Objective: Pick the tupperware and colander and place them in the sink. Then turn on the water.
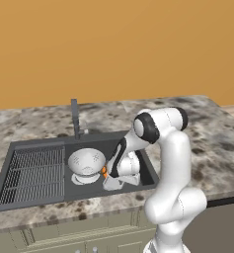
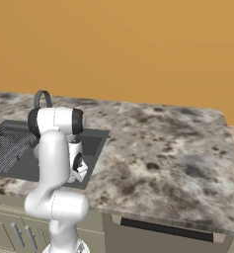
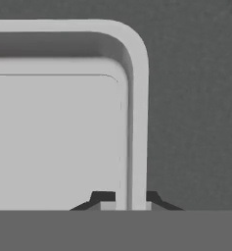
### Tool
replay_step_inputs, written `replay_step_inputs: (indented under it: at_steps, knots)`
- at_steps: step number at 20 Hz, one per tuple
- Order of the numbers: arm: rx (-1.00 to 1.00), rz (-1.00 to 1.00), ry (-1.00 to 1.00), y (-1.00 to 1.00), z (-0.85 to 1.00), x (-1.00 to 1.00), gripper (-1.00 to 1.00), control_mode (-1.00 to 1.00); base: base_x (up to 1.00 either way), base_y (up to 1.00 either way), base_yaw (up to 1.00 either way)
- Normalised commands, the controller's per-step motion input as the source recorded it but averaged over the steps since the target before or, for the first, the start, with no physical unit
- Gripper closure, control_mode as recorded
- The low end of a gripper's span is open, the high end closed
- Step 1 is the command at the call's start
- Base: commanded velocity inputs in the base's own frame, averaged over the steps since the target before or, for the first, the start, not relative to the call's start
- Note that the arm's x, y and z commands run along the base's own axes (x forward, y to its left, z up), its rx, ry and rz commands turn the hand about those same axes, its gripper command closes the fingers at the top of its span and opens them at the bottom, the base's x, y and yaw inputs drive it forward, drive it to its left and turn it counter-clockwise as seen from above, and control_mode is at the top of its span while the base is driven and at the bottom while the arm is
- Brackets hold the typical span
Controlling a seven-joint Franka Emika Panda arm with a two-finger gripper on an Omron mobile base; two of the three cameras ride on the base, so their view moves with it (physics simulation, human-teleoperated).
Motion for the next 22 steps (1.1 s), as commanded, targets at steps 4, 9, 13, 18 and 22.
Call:
replay_step_inputs:
  at_steps: [4,9,13,18,22]
  knots:
    - [0.0,0.0,0.0,0.0,0.0,0.0,-1.0,-1.0,0.0,0.0,0.0]
    - [0.0,0.0,0.0,0.0,0.0,0.01,-1.0,-1.0,0.0,0.0,0.0]
    - [0.0,0.0,0.0,0.0,0.06,0.07,-1.0,-1.0,0.0,0.0,0.0]
    - [0.0,0.0,-0.01,0.0,0.49,0.01,-1.0,-1.0,0.0,0.0,0.0]
    - [0.0,0.0,-0.05,0.0,0.7,0.0,-1.0,-1.0,0.0,0.0,0.0]
